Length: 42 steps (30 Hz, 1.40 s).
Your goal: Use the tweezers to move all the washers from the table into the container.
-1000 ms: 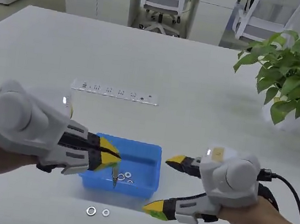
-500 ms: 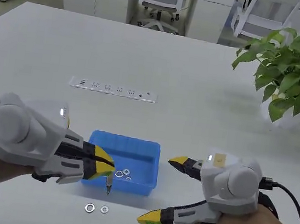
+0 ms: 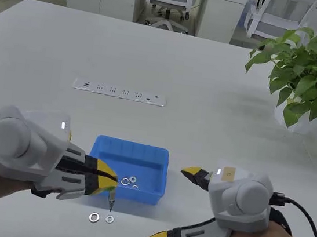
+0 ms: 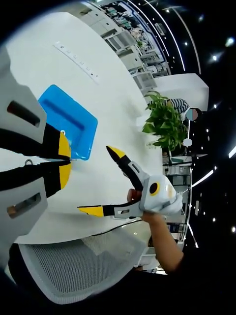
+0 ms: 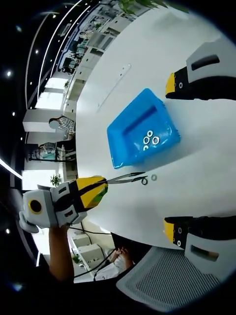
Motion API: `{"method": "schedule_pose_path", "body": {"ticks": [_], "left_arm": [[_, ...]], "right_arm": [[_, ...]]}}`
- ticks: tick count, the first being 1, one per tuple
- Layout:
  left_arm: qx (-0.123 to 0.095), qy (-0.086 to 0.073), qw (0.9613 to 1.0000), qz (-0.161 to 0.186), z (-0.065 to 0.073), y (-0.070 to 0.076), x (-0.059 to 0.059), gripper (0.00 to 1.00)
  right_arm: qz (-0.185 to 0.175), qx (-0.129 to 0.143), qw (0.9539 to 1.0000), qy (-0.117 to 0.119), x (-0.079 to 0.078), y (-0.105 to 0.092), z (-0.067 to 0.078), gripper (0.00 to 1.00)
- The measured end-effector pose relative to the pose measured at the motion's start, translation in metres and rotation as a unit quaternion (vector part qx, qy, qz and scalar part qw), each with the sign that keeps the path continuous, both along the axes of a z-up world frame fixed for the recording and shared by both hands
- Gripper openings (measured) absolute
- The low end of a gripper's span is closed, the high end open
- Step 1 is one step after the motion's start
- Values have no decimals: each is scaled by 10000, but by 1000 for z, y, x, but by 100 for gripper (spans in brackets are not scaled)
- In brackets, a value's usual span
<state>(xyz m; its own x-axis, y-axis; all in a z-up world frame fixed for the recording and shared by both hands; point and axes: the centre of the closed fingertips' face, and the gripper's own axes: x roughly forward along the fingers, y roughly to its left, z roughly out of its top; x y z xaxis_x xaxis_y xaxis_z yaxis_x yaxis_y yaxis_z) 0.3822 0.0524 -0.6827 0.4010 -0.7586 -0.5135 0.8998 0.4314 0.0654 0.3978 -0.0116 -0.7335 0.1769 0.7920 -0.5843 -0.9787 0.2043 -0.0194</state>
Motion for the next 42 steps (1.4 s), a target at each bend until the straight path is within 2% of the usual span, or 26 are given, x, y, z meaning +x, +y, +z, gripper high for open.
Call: {"method": "schedule_pose_path", "body": {"ticks": [8,15,32,42], "left_arm": [[-3,56,10000,32,-8,3,1,6],[-7,107,9999,13,-12,0,-1,6],[40,110,9999,-82,-18,-6,-3,6],[56,105,9998,-128,-16,-6,-5,6]], "right_arm": [[-21,19,9999,97,-3,0,-3,99],[-33,-8,9999,143,-4,-1,-6,99],[-23,-72,9997,217,-6,-3,-11,97],[214,-34,9997,130,-11,2,-9,91]]}}
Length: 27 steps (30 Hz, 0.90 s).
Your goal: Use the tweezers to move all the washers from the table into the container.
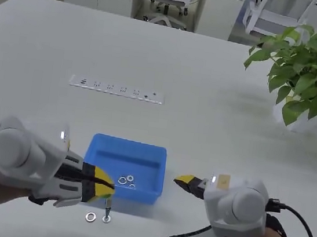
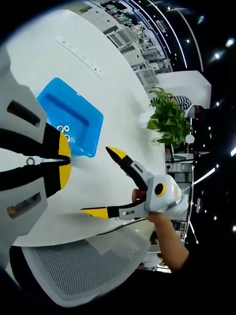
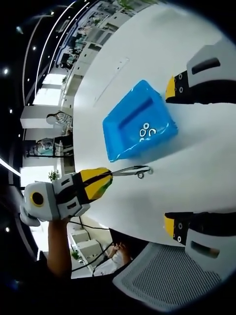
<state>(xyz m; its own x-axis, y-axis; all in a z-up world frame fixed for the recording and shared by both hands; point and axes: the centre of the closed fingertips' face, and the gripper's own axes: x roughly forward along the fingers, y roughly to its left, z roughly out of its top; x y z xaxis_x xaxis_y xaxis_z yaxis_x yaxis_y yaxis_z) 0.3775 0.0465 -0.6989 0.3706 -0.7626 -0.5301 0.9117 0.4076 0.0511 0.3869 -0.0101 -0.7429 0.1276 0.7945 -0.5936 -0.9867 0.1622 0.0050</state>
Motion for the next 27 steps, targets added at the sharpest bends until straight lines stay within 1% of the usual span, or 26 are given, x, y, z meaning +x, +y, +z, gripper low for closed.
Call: {"method": "schedule_pose_path", "body": {"ticks": [3,9,14,18,22,25,27], "left_arm": [[-4,10,10000,-16,0,1,-1,6],[-38,32,9999,-108,-1,1,-2,6],[-72,83,9998,-169,-1,0,-3,6],[-106,147,9996,-200,0,0,-5,6],[-111,173,9996,-185,-1,3,-4,6],[-110,184,9996,-208,0,2,-5,6],[-121,194,9995,-210,0,2,-5,6]], "right_arm": [[157,103,9998,-63,-1,5,4,87],[514,174,9984,-137,-6,16,7,73],[788,129,9966,-191,-11,24,4,60],[1049,107,9942,-235,-13,34,2,50],[1260,68,9916,-283,-14,43,-2,44],[1362,63,9901,-335,-13,49,-3,40],[1414,72,9894,-319,-13,53,-5,37]]}}
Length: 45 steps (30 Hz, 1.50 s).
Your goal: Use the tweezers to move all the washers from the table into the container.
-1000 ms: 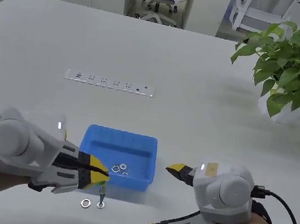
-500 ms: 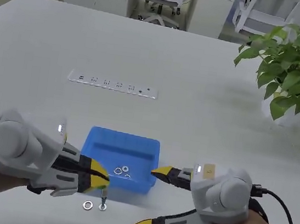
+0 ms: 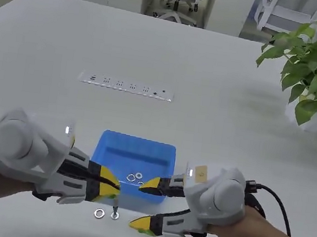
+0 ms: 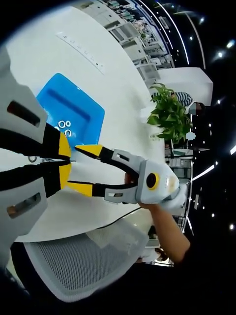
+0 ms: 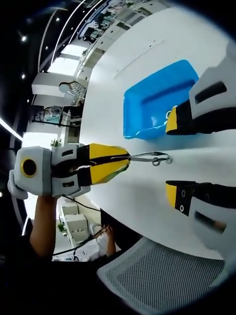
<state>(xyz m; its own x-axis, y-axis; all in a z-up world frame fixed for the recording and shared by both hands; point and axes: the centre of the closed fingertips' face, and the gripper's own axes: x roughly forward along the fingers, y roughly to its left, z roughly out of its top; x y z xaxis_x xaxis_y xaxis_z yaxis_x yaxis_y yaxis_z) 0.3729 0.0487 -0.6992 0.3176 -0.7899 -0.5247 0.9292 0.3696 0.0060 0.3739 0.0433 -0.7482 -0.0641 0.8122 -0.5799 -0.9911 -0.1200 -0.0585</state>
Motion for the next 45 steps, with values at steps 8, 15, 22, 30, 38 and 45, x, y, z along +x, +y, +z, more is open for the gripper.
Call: {"method": "schedule_pose_path", "body": {"ticks": [8,15,22,30,38,45], "left_arm": [[-36,45,10000,-20,0,-1,2,6],[-43,71,9999,-83,0,-1,2,6],[-71,102,9999,-110,0,-3,2,6],[-79,100,9999,-100,1,-4,2,6],[-43,79,9999,-72,0,-1,5,6],[-77,89,9999,28,2,0,7,8]], "right_arm": [[249,1,9997,-59,1,14,-5,28],[486,-83,9988,-75,-1,25,-11,20],[707,-188,9972,-173,-2,32,-15,13],[803,-292,9962,-182,-3,32,-18,10],[734,-305,9967,-150,-2,31,-18,8],[691,-289,9971,-127,-2,32,-16,9]]}}
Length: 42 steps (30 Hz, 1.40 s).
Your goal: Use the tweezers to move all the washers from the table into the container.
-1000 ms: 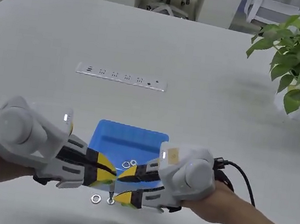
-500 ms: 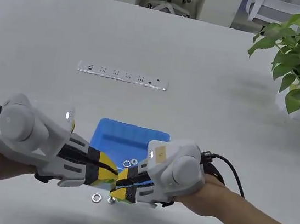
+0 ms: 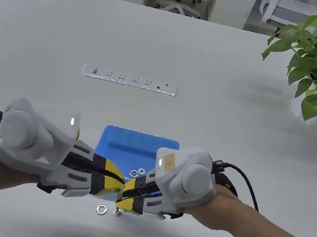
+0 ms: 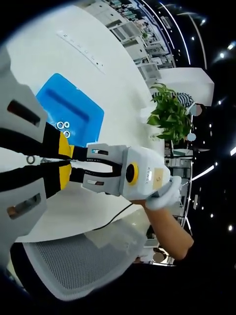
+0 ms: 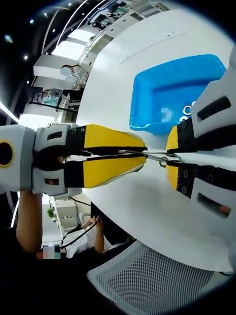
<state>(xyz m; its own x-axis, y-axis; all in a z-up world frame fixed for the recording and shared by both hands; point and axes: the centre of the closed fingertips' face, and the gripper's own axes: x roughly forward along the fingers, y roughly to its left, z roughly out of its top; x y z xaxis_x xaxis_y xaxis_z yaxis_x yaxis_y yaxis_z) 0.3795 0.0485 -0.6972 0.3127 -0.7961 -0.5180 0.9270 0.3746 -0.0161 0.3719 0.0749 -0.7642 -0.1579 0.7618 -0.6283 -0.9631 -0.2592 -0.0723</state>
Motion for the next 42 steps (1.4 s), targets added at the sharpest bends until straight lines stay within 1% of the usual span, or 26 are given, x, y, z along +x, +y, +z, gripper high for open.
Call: {"method": "schedule_pose_path", "body": {"ticks": [2,5,7,9,13,16,19,22,23,27,29,31,34,40,42], "left_arm": [[-49,-22,10000,54,2,1,2,13],[-81,16,9999,125,4,3,4,20],[-80,8,9998,155,4,4,4,22],[-153,87,9997,185,6,3,3,25],[-176,96,9995,223,6,7,2,30],[-245,68,9992,302,8,10,3,37],[-305,173,9985,409,7,13,2,45],[-333,194,9982,465,7,15,1,52],[-352,243,9978,510,7,16,1,53],[-436,236,9970,599,10,19,-1,58],[-484,242,9964,649,11,21,-2,62],[-485,221,9960,712,11,23,-2,66],[-484,227,9955,786,11,27,-2,70],[-540,250,9938,938,13,31,-2,78],[-557,285,9930,1006,13,32,-2,83]], "right_arm": [[-13,22,10000,1,0,0,2,9],[-27,26,10000,-10,0,-1,5,9],[-41,36,10000,-12,0,-2,7,9],[-42,42,10000,-36,0,-2,10,9],[-28,49,10000,-77,0,-3,14,9],[-40,75,9999,-86,1,-3,19,9],[-70,106,9999,-90,2,-3,24,9],[-80,134,9998,-114,4,-4,28,9],[-88,134,9998,-121,4,-4,29,9],[-130,182,9996,-145,8,-5,37,9],[-167,217,9995,-142,10,-5,40,9],[-183,234,9994,-155,12,-5,42,9],[-204,269,9993,-185,15,-5,48,9],[-264,341,9987,-281,25,-5,57,9],[-292,372,9984,-303,29,-4,59,9]]}}
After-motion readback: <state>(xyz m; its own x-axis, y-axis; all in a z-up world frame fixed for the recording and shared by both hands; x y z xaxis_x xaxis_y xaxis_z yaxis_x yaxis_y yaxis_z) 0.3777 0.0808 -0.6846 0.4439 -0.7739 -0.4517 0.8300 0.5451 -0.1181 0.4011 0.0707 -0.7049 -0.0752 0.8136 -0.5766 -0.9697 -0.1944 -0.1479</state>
